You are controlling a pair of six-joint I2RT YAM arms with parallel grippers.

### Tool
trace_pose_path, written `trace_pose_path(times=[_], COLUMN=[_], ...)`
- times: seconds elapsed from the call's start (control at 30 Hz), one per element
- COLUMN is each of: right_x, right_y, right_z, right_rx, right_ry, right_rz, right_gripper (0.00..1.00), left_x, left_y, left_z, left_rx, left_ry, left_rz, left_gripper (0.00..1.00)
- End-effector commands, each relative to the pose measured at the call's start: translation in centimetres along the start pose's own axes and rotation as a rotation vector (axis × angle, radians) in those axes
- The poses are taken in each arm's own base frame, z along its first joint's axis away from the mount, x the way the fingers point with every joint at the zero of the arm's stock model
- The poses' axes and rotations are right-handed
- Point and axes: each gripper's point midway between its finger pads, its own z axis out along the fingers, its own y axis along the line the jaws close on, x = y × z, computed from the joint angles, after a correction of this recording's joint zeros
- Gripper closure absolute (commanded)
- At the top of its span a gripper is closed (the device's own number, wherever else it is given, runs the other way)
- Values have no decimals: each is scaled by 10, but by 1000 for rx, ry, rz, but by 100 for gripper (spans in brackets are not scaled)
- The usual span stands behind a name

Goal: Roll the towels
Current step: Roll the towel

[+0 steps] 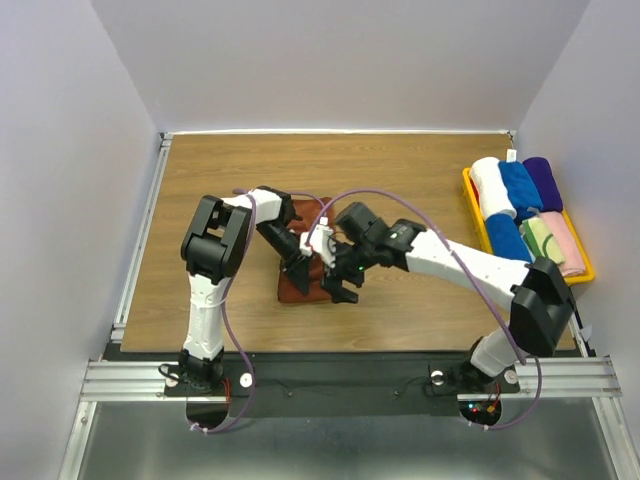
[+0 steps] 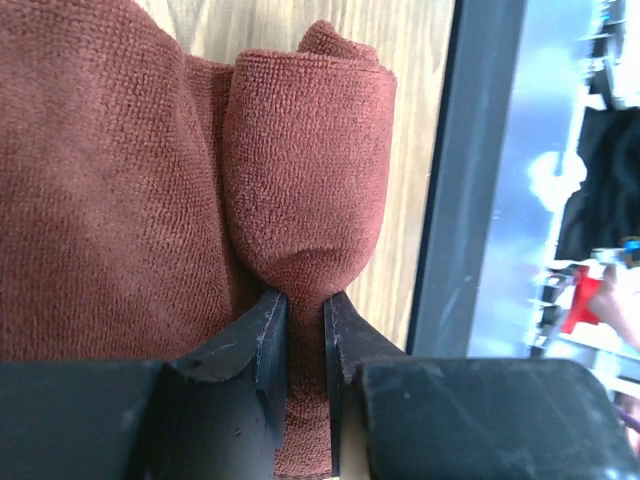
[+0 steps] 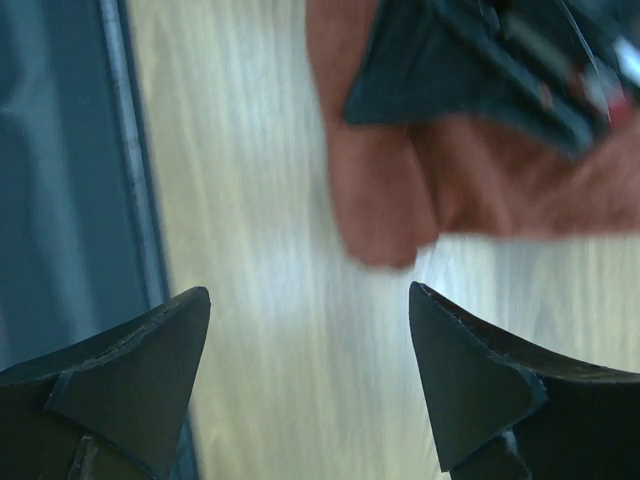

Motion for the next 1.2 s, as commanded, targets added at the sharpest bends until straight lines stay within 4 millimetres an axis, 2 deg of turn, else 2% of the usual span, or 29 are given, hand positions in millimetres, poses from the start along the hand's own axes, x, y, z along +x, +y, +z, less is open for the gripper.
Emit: trace_pose_path(times=[0.0, 0.1, 0.17, 0.23, 0.3, 0.43, 0.53, 0.57, 0.63, 0.67, 0.7, 0.73, 0.83, 0.87, 0.97, 1.03, 1.1, 1.13, 1.17], right_x=[-21, -17, -17, -6, 2, 12, 19, 23, 26, 32, 35, 41, 60, 63, 71, 68, 68, 60, 62], right_y=[-31, -25, -28, -27, -23, -30, -28, -25, -17, -12, -10, -1, 20, 26, 42, 54, 54, 59, 59], right_z=[26, 49, 62, 79, 88, 104, 109, 109, 105, 104, 101, 98, 92, 91, 86, 83, 82, 79, 80], right_rx=[210, 231, 260, 264, 260, 284, 267, 257, 231, 215, 203, 164, 57, 31, -72, -144, -180, -227, -252], right_ry=[-19, 4, 6, 34, 47, 57, 65, 69, 59, 72, 76, 88, 127, 135, 156, 150, 146, 132, 140], right_rz=[-169, -252, -297, -349, -383, -415, -407, -399, -373, -361, -348, -327, -252, -232, -142, -71, -2, 41, 79], right_gripper=[16, 16, 18, 19, 19, 23, 55, 73, 88, 99, 100, 99, 100, 100, 99, 99, 99, 100, 100], left_x=[15, 20, 23, 24, 22, 17, 12, 10, 3, 0, -3, -11, -25, -25, -26, -28, -21, -23, -22], left_y=[14, 16, 18, 20, 22, 24, 25, 24, 22, 21, 20, 19, 13, 14, 11, 10, 13, 14, 15], left_z=[8, 9, 9, 9, 8, 4, 0, -2, -9, -12, -16, -28, -53, -64, -92, -113, -126, -149, -159], left_rx=[0, -1, 0, 1, -6, -18, -33, -39, -59, -68, -78, -114, -194, -224, -314, -383, -434, -514, -558], left_ry=[66, 81, 88, 88, 86, 79, 74, 69, 45, 33, 14, -24, -103, -129, -183, -232, -275, -329, -357], left_rz=[27, 20, 16, 11, 19, 30, 49, 53, 80, 91, 102, 127, 189, 186, 220, 243, 226, 239, 243], left_gripper=[83, 82, 82, 82, 82, 82, 81, 76, 70, 70, 68, 60, 48, 37, 27, 26, 9, 1, 1])
